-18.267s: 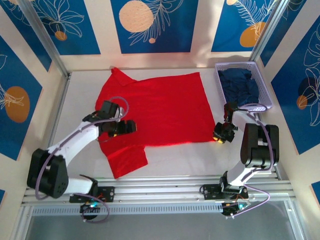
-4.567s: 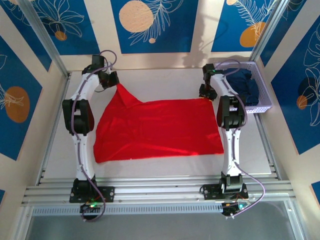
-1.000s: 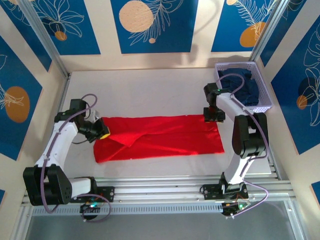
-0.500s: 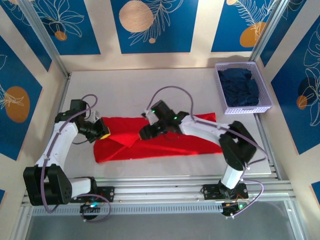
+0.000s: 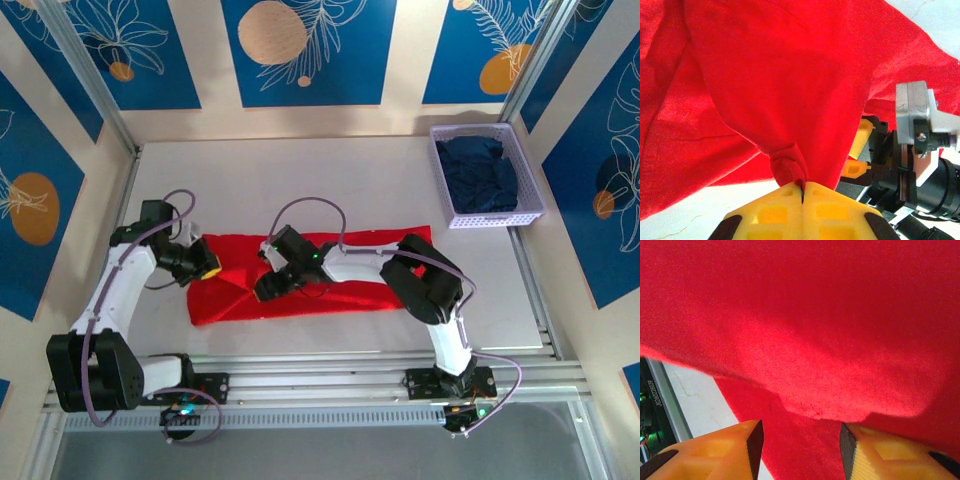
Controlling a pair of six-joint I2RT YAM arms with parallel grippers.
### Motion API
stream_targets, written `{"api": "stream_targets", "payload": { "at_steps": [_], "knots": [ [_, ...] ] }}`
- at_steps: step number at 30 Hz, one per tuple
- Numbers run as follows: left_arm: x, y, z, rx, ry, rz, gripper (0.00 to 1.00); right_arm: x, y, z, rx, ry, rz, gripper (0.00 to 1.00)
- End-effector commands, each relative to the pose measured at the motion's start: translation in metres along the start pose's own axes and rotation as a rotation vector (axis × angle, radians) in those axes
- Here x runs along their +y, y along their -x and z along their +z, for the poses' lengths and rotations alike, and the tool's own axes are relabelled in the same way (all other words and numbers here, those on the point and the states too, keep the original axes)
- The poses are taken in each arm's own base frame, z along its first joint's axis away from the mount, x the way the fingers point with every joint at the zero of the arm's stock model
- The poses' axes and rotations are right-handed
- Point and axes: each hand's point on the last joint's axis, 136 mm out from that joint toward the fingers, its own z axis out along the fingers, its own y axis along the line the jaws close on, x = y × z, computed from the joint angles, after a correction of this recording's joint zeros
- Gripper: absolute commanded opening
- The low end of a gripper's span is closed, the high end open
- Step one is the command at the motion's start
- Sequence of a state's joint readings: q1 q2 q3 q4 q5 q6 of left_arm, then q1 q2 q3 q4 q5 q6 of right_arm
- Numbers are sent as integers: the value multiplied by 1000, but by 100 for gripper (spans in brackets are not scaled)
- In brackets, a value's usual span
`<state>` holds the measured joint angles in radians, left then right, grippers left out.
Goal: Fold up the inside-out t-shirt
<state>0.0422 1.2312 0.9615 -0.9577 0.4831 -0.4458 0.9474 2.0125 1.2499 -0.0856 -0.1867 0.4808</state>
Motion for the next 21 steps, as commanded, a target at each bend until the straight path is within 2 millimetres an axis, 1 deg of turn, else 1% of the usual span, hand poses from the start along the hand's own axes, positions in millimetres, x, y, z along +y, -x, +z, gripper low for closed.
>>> {"api": "stream_targets", "payload": {
  "at_steps": [1,5,9,12,15,18,21],
  "knots": [
    [-1,-4,-2,1,-26,5,0,9,10,5,-25,20,2,46],
    [-1,-4,-1,3,-26,7,0,7,12,11,-29,15,14,45],
    [-1,-4,-1,4,-28,7,0,0,12,17,-29,-8,34,44],
    [0,-5,-1,7,-28,5,0,-3,11,21,-34,-22,51,40],
    [1,-6,0,8,-26,6,0,-5,12,21,-47,-31,68,30],
    [2,-7,1,7,-22,6,0,-2,12,19,-60,-23,76,17],
    [3,-7,1,6,-20,8,0,-1,12,13,-69,-25,76,8]
  ]
}}
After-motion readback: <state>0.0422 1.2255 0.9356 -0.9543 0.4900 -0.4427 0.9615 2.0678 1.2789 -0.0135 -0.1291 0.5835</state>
